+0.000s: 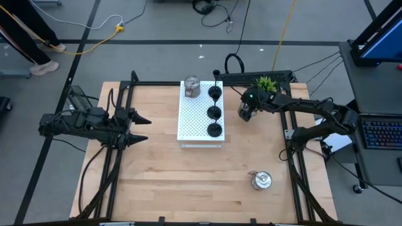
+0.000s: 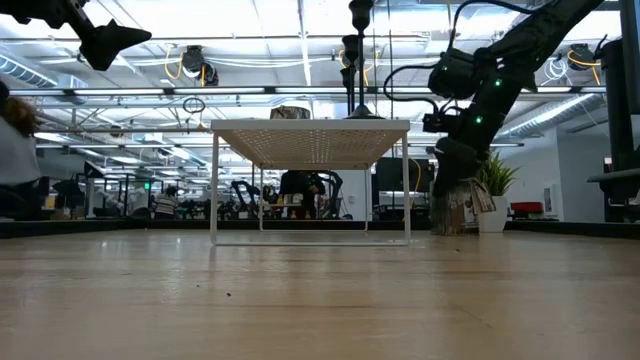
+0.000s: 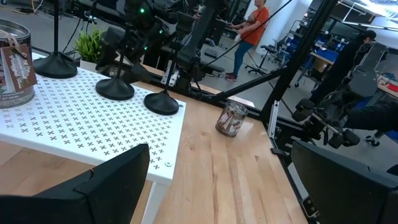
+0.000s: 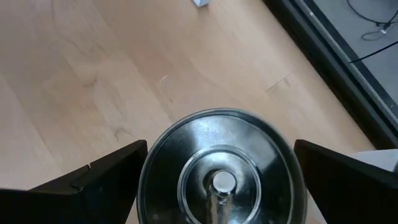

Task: Pick & Place candle stick holders
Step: Put the top brown scented candle on the shelf aligned with the brown scented candle

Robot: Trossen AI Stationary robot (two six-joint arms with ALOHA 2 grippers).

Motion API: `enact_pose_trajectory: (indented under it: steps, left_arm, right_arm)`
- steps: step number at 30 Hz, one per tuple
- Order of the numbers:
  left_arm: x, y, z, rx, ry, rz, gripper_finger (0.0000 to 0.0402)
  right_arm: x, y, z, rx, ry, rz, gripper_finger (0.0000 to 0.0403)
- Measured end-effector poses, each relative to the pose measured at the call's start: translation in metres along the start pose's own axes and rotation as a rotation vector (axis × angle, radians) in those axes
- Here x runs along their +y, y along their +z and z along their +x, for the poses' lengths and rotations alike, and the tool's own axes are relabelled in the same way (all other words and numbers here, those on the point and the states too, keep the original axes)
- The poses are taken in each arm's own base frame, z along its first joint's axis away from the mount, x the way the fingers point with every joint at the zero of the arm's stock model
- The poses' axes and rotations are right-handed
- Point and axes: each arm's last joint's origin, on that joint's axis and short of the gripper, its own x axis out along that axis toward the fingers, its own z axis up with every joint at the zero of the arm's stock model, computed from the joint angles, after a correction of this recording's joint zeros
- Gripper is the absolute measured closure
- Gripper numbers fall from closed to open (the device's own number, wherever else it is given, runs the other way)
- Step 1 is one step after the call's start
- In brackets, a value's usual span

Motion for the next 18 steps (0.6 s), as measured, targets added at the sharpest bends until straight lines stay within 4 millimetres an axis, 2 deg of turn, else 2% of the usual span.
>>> enact_pose_trajectory:
  steps: [18]
  left_arm:
    - [0.0,0.0,0.0,0.0,0.0,0.007,0.0002]
  right_arm:
    - [0.0,-0.0034,-0.0014,0.033,0.003,-0.006,0.0008]
